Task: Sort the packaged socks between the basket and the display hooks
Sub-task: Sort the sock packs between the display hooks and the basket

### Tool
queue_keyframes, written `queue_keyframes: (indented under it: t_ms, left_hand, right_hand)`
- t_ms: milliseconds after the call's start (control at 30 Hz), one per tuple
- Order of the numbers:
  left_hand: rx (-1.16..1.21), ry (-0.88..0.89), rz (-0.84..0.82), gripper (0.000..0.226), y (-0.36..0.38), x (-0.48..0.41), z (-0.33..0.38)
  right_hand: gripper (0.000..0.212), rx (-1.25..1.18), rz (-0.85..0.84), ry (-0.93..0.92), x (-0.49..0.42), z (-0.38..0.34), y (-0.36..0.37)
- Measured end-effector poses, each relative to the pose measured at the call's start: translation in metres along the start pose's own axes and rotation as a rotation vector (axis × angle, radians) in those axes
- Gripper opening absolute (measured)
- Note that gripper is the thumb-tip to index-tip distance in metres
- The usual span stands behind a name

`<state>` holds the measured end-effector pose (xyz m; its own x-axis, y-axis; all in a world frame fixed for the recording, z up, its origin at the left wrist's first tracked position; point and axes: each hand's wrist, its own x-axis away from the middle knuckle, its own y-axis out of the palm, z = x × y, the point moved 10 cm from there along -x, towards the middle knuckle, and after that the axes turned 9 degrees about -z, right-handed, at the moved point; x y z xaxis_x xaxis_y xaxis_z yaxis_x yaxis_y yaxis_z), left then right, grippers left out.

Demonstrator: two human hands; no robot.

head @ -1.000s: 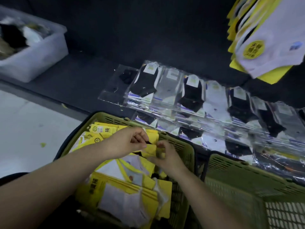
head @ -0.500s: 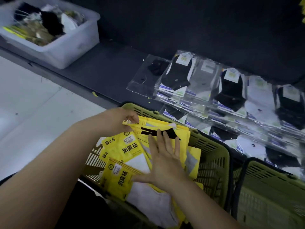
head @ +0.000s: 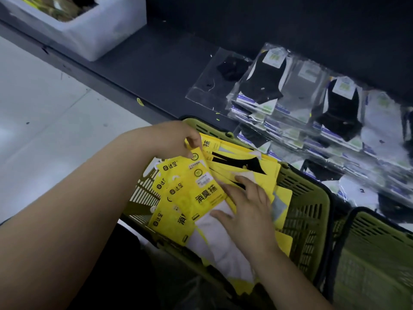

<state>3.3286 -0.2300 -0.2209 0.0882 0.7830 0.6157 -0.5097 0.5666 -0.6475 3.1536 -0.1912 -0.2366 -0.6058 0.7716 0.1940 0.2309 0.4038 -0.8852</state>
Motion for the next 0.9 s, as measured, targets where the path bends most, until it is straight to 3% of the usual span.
queue_keyframes:
  t_ms: [100,267,333,400,467,533,600,733,900]
  left_hand:
    - [0.003,0.019,-0.009,0.013,-0.002,-0.002,0.002]
    - [0.034,-0.012,-0.048,0.020,-0.004,-0.002,-0.004]
    - [0.028,-0.029,-0.068,0.020,-0.003,-0.001,-0.007]
    - [0.005,-0.044,-0.093,0.021,-0.001,0.000,-0.010]
    - [0.009,-0.049,-0.104,0.021,-0.001,0.000,-0.012]
    - [0.022,-0.043,-0.113,0.021,0.000,0.001,-0.012]
    - [0.019,-0.042,-0.130,0.022,0.001,0.002,-0.010]
    - [-0.007,-0.021,-0.163,0.019,-0.001,0.009,-0.002]
    - [-0.025,-0.040,-0.135,0.035,-0.009,0.018,0.000]
  right_hand:
    - [0.059,0.017,0.047,0.011,0.004,0.000,-0.009]
    - [0.042,-0.098,0.012,-0.002,-0.003,-0.023,-0.001]
    - [0.052,-0.113,-0.136,-0.066,-0.009,-0.043,0.019]
    - [0.080,-0.149,-0.273,-0.018,-0.008,-0.045,0.040]
    - [0.104,-0.094,-0.331,0.027,-0.002,-0.044,0.050]
    - [0.115,-0.008,-0.325,0.090,0.003,-0.038,0.051]
    - [0.115,0.029,-0.318,0.130,0.007,-0.031,0.052]
    - [0.091,-0.086,-0.355,0.099,0.005,-0.033,0.059]
    - [0.098,-0.187,-0.507,0.141,0.004,-0.025,0.069]
